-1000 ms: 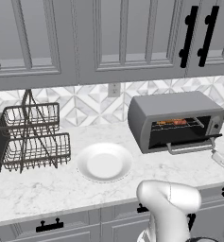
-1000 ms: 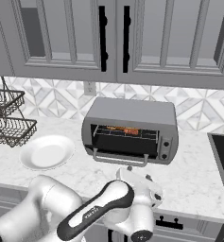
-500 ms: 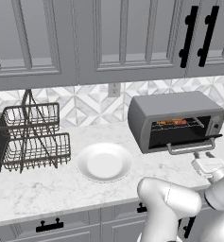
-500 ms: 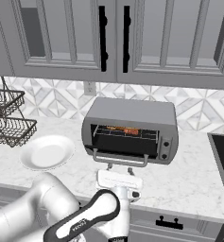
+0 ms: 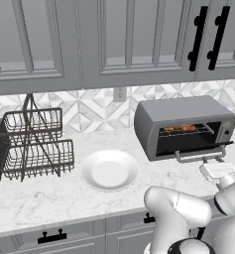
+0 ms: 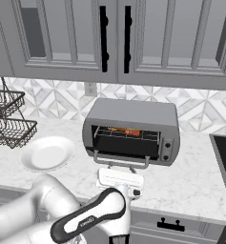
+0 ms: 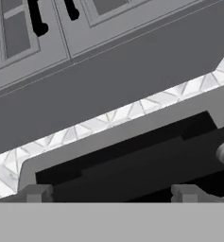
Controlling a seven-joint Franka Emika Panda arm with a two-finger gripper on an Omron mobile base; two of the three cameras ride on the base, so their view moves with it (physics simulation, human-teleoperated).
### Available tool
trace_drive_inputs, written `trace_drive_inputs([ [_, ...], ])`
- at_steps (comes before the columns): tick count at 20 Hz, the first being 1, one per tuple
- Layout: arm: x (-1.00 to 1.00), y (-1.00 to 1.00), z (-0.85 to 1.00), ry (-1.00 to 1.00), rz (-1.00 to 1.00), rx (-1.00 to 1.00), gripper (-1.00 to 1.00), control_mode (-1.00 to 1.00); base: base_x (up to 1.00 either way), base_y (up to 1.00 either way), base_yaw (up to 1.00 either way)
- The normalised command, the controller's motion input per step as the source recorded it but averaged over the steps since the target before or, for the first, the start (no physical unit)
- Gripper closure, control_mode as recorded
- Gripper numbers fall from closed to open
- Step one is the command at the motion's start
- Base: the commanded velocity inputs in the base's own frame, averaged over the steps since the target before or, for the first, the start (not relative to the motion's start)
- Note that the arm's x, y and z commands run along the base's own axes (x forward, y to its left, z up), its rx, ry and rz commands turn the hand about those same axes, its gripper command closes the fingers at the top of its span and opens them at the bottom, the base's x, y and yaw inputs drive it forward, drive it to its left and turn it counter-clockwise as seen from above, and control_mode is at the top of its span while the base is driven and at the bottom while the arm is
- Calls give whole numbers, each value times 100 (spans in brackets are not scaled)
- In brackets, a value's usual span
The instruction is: Pick up the kebab skewer and baguette bread, and place them inside the toaster oven. Close the toaster oven door and start by setting the timer.
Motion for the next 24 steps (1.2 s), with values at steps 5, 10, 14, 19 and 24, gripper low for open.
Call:
trace_drive_inputs([
  [5,0,-14,-1,15,-3,-11,-100,-100,0,0,0],
  [10,0,-5,-1,24,-5,-12,-100,-100,0,0,0],
  [14,0,0,-33,23,-5,-9,-100,-100,0,0,0],
  [19,17,0,-44,6,-1,-6,-100,-100,0,0,0],
  [24,71,0,-4,5,0,0,-100,-100,0,0,0],
])
